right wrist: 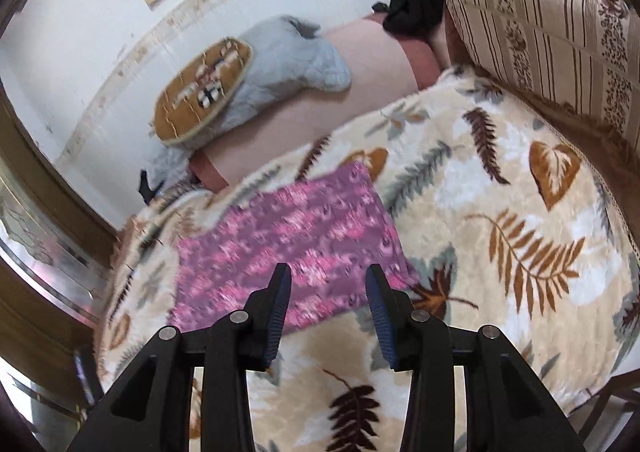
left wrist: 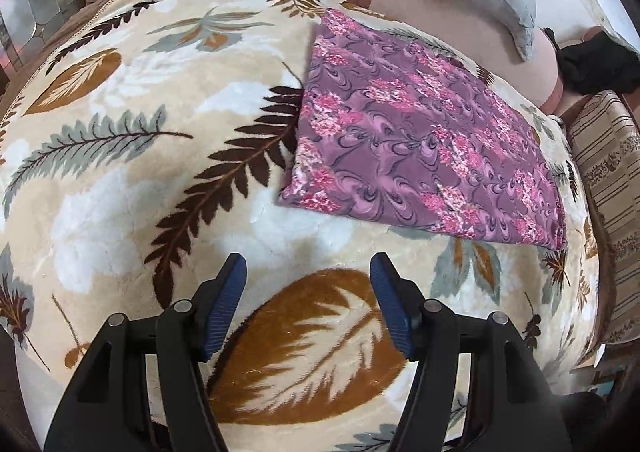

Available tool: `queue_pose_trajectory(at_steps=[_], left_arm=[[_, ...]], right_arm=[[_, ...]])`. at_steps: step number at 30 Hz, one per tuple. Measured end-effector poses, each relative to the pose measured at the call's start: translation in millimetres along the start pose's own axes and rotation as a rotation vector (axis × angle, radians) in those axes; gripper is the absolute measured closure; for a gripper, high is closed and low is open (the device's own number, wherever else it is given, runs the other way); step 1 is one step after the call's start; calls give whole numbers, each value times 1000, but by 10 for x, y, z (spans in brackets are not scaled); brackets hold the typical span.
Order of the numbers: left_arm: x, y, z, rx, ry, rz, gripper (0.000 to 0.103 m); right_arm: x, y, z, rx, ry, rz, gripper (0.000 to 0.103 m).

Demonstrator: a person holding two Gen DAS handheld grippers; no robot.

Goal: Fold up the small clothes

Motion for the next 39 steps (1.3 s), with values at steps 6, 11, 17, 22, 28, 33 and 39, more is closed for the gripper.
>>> queue_pose_trajectory(at_steps=[6, 11, 17, 22, 28, 33, 39], left_arm=[[-58, 34, 14, 40, 34, 39, 39], [-257, -100, 33, -15, 1, 59, 39], [-647, -483, -48, -24, 38, 102, 39], [-998, -784, -285, -2, 39, 100, 39], [-1283, -1176, -418, 8, 62, 87, 39], [-1211, -1398, -404, -28, 32, 75, 37], [-1133, -1185, -384, 18, -5, 65, 37]], right_arm=[[-206, -202, -270, 19, -69, -13, 53], [-74, -792, -671, 75, -168, 101, 53], [10, -1640, -872, 90, -209, 217, 53], [-60, -2415, -875, 110, -206, 281, 53], [-282, -2837, -555, 48, -63, 289, 98], [-274, -3081, -779, 110, -69, 328, 97], [-166, -2660, -1003, 9, -186, 290, 71]])
Point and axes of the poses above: each gripper's, at about its wrist camera, not at the fingertips, and y roughly against the way its jaws point, z to its left, x to its underside, the point moved 1 cm from there along -y, roughly the way its jaws point, and after that the axes turned 9 degrees about -z, right-handed, at the moved point
